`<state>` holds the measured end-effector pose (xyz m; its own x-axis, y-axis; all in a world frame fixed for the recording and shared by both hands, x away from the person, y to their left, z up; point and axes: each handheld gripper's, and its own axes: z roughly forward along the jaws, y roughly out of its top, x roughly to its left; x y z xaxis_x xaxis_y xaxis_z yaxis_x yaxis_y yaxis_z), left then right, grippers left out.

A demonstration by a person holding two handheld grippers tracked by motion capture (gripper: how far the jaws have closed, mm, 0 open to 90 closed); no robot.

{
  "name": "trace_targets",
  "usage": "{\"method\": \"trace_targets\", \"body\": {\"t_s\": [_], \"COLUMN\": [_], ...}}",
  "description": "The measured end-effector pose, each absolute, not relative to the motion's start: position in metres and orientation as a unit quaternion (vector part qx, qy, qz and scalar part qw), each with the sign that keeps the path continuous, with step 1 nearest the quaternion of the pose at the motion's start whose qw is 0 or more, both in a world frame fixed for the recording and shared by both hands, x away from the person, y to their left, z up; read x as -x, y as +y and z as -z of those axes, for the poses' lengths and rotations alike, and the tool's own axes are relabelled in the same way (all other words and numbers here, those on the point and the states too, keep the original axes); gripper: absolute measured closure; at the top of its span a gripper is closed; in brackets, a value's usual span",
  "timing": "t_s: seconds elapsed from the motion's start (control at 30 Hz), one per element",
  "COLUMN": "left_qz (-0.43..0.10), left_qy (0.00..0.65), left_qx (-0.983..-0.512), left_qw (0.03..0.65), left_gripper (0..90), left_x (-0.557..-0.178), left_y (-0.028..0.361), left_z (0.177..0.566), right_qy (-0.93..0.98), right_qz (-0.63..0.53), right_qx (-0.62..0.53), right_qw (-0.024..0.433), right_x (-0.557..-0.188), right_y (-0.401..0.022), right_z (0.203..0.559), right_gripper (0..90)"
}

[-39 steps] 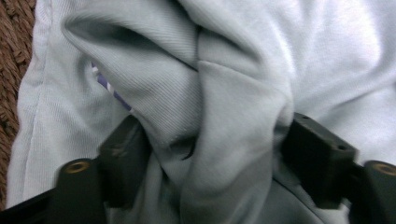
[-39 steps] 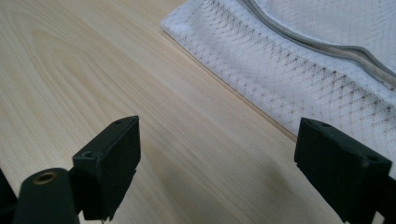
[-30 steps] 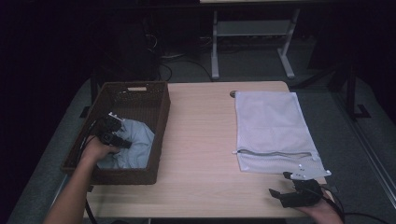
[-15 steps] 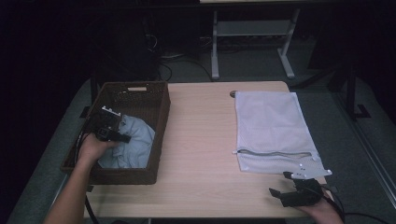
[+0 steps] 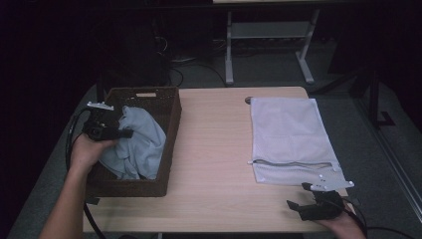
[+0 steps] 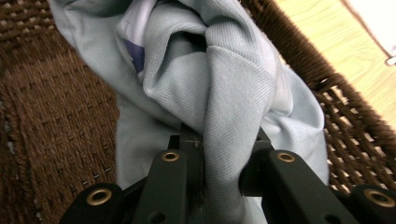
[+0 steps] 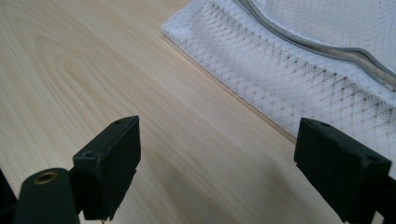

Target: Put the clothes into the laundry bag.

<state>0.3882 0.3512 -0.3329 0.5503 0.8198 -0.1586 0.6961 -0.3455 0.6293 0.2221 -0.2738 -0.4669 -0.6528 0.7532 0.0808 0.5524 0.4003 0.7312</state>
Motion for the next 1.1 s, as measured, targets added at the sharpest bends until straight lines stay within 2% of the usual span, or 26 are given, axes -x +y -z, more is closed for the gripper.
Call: {"method": "trace_targets", "body": {"t_s": [0.27, 0.7, 1.1], "left_qz": [-0.112, -0.157, -0.145], "left_qy": [0.456, 0.423, 0.374], "left_qx": [-0.806, -0.795, -0.804], "left_qw": [0.359, 0.407, 0.439], "left_gripper": [75.6, 75.9, 75.9], "left_x": [-0.382, -0.37, -0.368], "left_y": [0.354, 0.345, 0.311], "left_z": [0.31, 0.241, 0.208], "right_qy": [0.825, 0.824, 0.824], "right_qz": [-0.381, -0.381, -0.382], "right_qx": [-0.396, -0.397, -0.396], "right_qw": [0.133, 0.134, 0.136], "right_x": [-0.222, -0.222, -0.222], "right_y": [-0.274, -0.274, -0.274], "right_z": [0.467, 0.467, 0.466], "right_gripper": [13.9, 13.8, 13.8]}}
